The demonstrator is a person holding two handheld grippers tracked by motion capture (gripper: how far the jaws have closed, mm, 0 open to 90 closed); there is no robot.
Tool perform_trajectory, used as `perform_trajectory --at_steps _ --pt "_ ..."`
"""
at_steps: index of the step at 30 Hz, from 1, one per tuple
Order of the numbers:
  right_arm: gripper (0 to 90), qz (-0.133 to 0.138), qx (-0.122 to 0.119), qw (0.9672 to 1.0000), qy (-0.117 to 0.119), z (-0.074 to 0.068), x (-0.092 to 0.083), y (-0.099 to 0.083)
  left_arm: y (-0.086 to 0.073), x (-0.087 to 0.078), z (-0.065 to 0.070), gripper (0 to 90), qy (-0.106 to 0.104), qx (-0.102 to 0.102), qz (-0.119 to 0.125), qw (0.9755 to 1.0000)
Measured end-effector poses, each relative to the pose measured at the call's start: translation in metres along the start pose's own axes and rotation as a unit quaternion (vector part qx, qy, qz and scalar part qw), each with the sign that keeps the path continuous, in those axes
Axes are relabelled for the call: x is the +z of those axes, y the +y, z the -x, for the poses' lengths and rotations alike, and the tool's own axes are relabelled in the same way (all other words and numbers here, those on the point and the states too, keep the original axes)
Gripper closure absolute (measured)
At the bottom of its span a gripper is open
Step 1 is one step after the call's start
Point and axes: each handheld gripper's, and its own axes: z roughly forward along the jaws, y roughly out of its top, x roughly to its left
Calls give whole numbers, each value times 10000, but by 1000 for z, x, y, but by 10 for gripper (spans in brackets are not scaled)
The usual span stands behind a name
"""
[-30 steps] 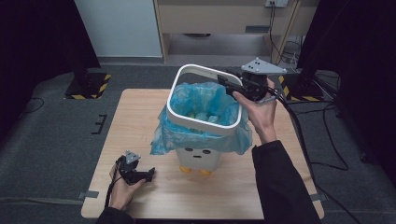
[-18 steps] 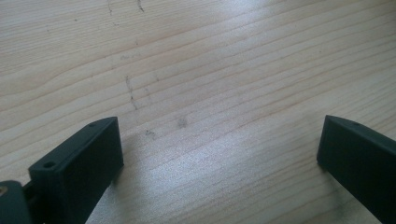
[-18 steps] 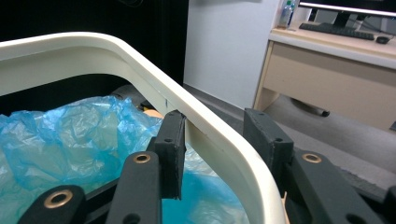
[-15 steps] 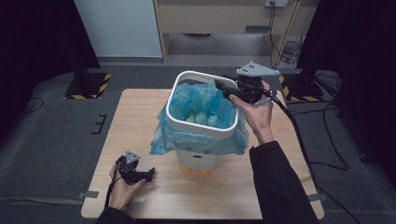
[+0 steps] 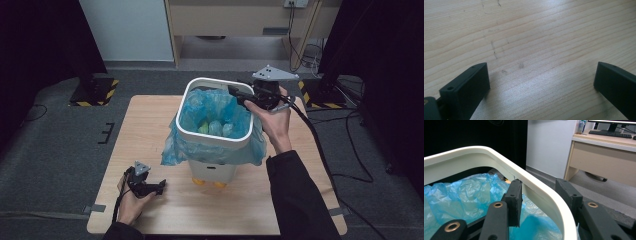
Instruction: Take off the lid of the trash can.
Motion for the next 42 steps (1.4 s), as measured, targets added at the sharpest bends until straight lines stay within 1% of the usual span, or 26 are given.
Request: perform_trajectory --at_steps 4,10,14,16,21,26,31,38,39,42 --pt "582 10 40 10000 -2 0 -2 2 0 0 0 0 -4 -5 0 10000" --pt "582 68 37 10000 -1 -1 -3 7 0 0 0 0 -7 -1 -6 10000" --pt "585 121 115 9999 38 0 -4 9 0 0 0 0 -9 -1 -5 10000" --pt "585 139 115 9998 23 1 -6 9 0 0 0 0 -8 -1 -6 10000" --pt "588 298 182 9994 -25 3 -12 12 0 0 0 0 -7 6 -8 10000" --pt "589 394 129 9990 -168 7 -20 14 0 0 0 0 -4 -3 3 10000" --pt "590 570 93 9979 -295 10 -28 17 0 0 0 0 -4 -4 3 10000" --pt "590 928 89 9941 -562 15 -45 20 0 0 0 0 -2 7 -1 10000" --pt "591 967 118 9935 -585 16 -47 20 0 0 0 0 -3 -2 3 10000" --pt "590 1052 100 9918 -723 20 -54 18 0 0 0 0 -2 -2 1 10000"
